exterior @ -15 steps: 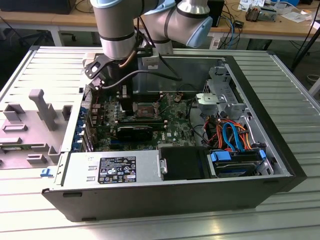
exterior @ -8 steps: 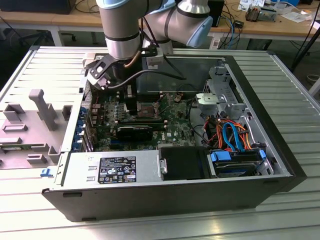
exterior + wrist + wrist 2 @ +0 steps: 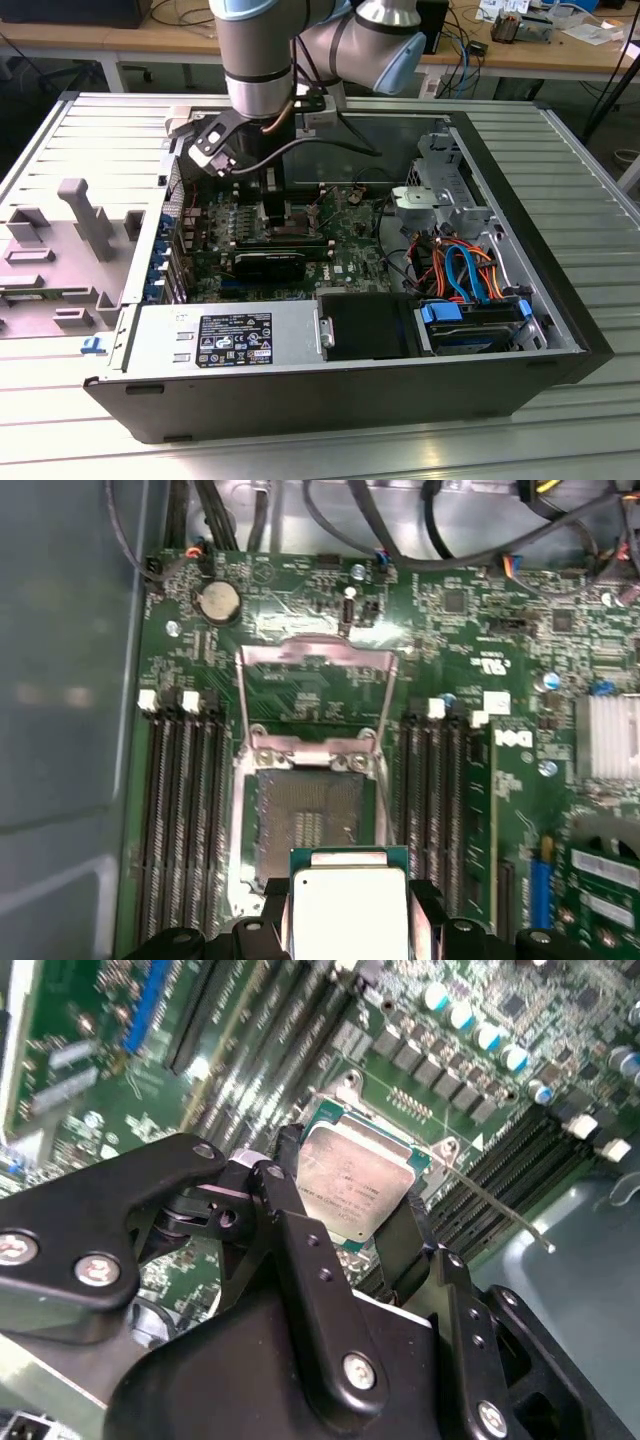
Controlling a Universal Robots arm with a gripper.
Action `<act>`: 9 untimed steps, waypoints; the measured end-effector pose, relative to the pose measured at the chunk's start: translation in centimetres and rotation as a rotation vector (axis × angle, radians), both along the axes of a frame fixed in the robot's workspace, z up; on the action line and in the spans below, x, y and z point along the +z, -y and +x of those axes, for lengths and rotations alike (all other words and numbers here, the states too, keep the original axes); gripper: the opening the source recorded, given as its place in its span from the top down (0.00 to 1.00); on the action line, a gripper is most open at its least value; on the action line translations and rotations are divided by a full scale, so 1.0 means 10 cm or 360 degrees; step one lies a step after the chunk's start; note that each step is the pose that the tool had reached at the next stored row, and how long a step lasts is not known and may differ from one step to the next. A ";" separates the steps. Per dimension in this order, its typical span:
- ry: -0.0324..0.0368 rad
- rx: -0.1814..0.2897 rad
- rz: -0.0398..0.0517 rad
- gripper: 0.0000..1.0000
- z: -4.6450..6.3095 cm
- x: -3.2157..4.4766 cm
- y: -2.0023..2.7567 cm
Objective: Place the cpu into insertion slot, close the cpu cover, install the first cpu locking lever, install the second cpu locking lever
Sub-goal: 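Place the cpu into insertion slot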
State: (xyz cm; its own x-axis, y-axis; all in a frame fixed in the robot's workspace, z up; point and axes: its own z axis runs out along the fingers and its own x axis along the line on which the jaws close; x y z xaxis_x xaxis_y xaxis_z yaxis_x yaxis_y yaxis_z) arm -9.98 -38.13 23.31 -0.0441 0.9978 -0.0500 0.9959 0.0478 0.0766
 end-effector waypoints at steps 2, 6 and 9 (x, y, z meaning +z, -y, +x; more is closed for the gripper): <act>-0.0001 0.0002 0.0000 0.45 0.03 -0.026 -0.023; -0.0003 0.0009 0.0000 0.45 0.13 -0.134 -0.074; -0.0004 0.0011 0.0000 0.45 0.16 -0.187 -0.092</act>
